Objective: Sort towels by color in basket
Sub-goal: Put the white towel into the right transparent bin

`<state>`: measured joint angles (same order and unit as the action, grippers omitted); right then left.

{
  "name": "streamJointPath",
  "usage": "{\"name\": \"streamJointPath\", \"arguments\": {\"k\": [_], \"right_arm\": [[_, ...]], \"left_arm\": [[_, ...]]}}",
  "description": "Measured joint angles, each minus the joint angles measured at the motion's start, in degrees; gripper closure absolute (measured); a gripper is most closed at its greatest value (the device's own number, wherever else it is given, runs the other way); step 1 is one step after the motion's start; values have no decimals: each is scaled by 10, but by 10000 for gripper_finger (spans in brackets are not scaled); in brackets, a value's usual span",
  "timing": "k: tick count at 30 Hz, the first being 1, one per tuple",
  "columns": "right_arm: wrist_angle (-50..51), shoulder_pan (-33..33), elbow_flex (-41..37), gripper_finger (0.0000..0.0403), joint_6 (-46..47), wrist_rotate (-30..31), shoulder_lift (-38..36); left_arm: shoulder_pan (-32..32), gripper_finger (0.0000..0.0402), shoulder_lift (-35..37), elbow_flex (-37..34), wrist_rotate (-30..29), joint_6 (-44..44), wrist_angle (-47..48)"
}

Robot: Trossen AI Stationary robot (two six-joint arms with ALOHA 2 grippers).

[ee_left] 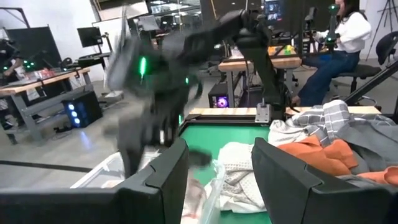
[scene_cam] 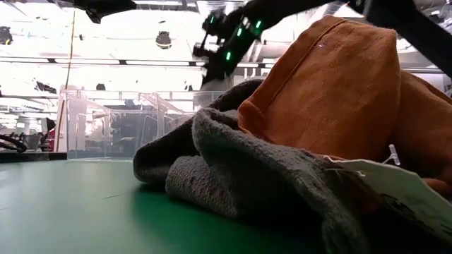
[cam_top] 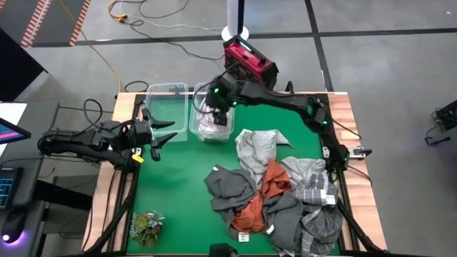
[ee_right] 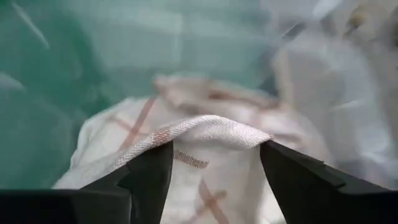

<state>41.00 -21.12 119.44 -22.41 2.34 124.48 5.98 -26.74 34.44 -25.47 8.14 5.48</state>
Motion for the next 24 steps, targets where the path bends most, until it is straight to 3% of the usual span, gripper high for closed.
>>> {"name": "streamJointPath", "arguments": {"k": [8, 12, 18, 24], "right_arm": [[48, 2, 1, 117, 36, 13, -131], [58, 7, 2, 117, 70, 13, -162], [17, 24, 1, 117, 75, 9, -149], [9, 32, -1, 117, 41, 6, -77]], "left_arm": [[0, 235, 0, 0, 0, 0, 1], [0, 235, 0, 0, 0, 1, -3], [0, 235, 0, 0, 0, -3, -15], [-1, 235, -12, 0, 0, 23, -3]]}}
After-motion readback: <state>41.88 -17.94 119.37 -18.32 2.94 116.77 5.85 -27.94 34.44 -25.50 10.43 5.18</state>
